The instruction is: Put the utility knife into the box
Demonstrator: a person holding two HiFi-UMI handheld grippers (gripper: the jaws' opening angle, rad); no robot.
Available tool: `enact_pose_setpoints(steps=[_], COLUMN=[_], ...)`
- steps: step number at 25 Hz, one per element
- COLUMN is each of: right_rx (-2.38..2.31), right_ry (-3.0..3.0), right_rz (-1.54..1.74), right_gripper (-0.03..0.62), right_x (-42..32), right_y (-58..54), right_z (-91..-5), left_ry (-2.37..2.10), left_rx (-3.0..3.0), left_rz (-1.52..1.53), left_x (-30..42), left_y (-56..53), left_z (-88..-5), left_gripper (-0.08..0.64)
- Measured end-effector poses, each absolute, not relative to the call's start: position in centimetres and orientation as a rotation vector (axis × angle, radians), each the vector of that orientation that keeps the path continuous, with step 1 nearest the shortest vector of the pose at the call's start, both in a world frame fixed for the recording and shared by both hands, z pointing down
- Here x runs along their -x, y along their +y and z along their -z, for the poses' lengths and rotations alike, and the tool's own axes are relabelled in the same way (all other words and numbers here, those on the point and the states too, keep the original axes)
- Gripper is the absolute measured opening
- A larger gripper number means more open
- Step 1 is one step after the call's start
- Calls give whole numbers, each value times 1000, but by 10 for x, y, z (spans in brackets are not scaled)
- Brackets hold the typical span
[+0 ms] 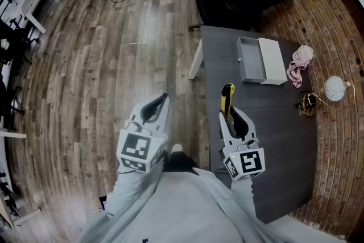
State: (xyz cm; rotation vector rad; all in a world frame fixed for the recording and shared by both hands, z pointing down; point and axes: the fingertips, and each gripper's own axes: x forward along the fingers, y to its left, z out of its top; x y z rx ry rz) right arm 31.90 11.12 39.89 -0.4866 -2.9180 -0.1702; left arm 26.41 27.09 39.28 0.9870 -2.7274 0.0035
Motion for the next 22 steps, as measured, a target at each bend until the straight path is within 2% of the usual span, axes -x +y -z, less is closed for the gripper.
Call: enact_pose_setpoints(steps=[8, 22], right_rx=[491, 413], right_ry=[-2910, -2930], right_rz=[143, 160], right_gripper=[127, 127], right_x=[-310, -264], right_y=[125, 153], right_z=[-399, -403], left_ry=[-2732, -2737], left_rx=[-962, -972], left_rz=[0, 9], left_x=[-258, -206], left_y=[297, 344], left_z=[-399, -407], left_gripper=[20, 20])
